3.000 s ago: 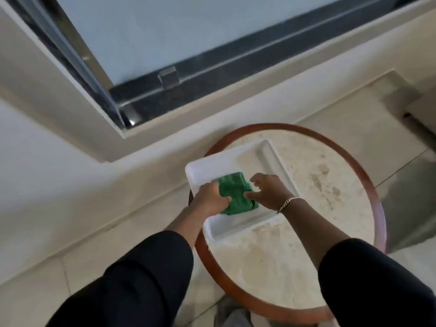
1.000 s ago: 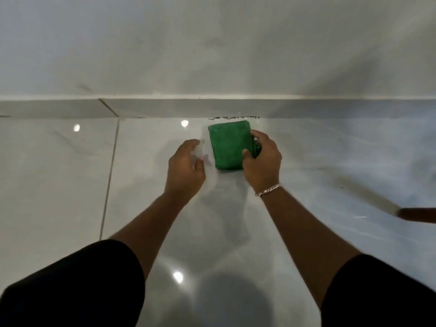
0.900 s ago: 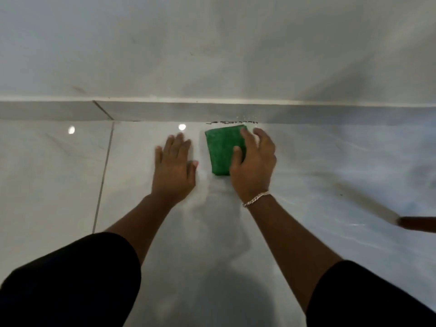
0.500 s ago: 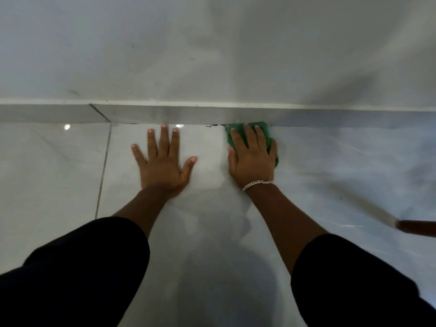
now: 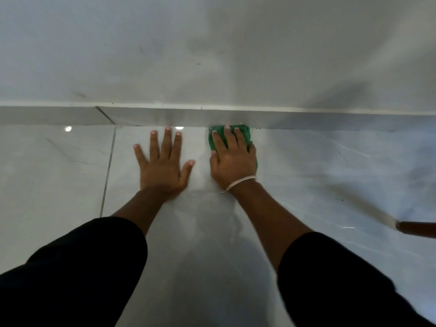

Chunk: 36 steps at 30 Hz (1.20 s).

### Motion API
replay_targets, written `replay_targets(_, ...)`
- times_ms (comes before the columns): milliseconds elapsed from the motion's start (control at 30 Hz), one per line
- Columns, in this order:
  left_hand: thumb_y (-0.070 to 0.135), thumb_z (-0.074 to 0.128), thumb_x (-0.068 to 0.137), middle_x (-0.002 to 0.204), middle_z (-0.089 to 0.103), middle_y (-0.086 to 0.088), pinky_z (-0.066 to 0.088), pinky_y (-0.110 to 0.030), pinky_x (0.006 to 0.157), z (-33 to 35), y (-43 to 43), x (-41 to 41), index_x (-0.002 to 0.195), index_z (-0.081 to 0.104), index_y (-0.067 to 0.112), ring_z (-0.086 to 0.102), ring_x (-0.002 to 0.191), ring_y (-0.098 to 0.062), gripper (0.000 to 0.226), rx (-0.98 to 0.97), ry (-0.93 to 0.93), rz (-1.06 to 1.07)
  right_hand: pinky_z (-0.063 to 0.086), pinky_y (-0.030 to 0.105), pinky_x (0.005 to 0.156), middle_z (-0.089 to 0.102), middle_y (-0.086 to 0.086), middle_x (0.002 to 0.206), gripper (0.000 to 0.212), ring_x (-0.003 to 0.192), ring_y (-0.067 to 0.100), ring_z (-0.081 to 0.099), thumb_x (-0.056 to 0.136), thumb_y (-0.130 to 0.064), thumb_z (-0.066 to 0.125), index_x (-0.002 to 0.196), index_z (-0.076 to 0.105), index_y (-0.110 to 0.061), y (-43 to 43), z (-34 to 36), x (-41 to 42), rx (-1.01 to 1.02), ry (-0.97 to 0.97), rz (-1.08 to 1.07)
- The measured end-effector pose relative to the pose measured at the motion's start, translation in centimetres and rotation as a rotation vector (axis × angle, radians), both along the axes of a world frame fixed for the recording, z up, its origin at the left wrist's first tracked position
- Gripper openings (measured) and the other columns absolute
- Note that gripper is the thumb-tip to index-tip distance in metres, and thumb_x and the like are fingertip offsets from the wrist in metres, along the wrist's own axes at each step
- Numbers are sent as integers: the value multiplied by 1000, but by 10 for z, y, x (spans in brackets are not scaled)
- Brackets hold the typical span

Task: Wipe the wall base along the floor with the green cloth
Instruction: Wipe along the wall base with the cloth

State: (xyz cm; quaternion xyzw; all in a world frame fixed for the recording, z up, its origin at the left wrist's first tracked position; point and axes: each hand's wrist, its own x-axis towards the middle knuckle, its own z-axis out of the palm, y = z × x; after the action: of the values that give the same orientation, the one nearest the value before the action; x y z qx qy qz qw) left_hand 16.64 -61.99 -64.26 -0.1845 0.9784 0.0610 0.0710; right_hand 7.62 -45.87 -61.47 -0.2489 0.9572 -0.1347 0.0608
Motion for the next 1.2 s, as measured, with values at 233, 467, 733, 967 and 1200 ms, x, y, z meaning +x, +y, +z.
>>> replay_targets(233, 73, 10, 89, 169, -10, -1, 2, -73, 115, 0, -21, 22, 158, -9, 27, -12, 154, -34, 85, -3, -4, 40, 19, 60, 115, 35, 8, 156, 51, 146, 29, 23, 94, -34, 42, 144, 42, -23, 40, -6, -14, -30, 44, -521)
replay_targets(467, 77, 4, 85, 169, -14, -1, 0, -72, 116, -2, -22, 20, 158, -11, 28, -15, 154, -32, 89, -15, -20, 51, 19, 67, 112, 34, 12, 155, 56, 146, 36, 20, 90, -29, 48, 144, 39, -20, -42, 3, 21, -26, -31, -98)
replay_targets(733, 74, 7, 87, 169, -12, -1, 2, -74, 114, 1, -21, 23, 158, -9, 27, -13, 154, -33, 87, 18, 3, 56, 27, 60, 112, 37, 6, 155, 49, 145, 28, 26, 94, -32, 43, 143, 41, -26, 69, -2, -29, 45, 50, -274)
replay_targets(967, 79, 12, 85, 168, -13, -4, 2, -77, 111, -1, 2, 27, 158, -10, 29, -14, 153, -39, 91, 15, -19, 61, 21, 67, 110, 36, 13, 154, 57, 145, 36, 23, 86, -27, 51, 142, 43, -19, -8, 1, 4, 10, -2, -322)
replay_targets(1200, 77, 14, 86, 169, -11, -4, 3, -77, 111, 6, 4, 27, 158, -8, 29, -13, 153, -40, 89, 21, -34, 57, 29, 56, 107, 45, 1, 150, 49, 141, 25, 34, 91, -38, 48, 139, 48, -30, 39, -4, -13, 11, 82, -142)
